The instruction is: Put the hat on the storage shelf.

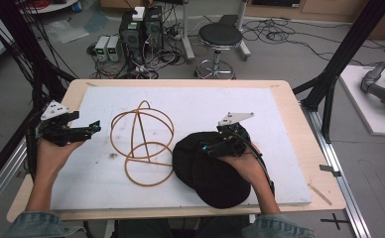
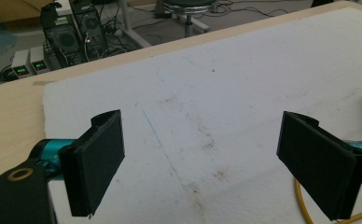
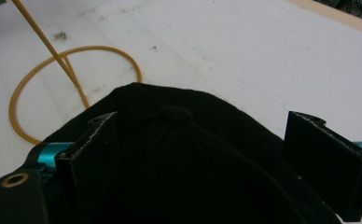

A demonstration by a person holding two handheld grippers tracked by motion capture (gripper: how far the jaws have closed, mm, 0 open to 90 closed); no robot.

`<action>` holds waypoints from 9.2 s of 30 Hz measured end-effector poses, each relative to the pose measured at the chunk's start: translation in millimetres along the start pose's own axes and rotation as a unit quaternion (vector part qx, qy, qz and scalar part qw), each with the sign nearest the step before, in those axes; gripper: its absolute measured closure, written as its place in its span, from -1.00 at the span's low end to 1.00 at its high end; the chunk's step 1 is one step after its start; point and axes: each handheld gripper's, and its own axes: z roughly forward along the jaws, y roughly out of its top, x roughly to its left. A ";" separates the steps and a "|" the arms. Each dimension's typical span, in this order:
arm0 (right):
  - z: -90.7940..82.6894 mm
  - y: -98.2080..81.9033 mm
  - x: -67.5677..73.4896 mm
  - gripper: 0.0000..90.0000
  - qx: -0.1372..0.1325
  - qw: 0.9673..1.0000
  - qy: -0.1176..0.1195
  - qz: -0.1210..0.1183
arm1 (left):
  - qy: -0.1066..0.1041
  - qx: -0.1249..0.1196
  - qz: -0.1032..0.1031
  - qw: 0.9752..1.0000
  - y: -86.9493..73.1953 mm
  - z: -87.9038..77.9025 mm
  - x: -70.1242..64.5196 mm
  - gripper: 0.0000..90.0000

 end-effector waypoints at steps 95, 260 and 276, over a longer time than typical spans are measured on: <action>-123.1 80.8 -16.3 0.73 -0.171 0.983 -0.047 -0.041 | 0.009 -0.029 -0.022 0.999 3.7 -20.9 16.9 -0.64; -56.4 131.7 21.1 -0.45 -0.127 0.984 0.109 -0.060 | 0.011 -0.045 -0.034 0.998 4.9 -30.4 24.5 -0.63; -84.9 69.6 -24.6 -0.74 -0.132 0.991 -0.020 -0.004 | 0.008 -0.039 -0.027 0.999 4.6 -27.4 19.5 -0.63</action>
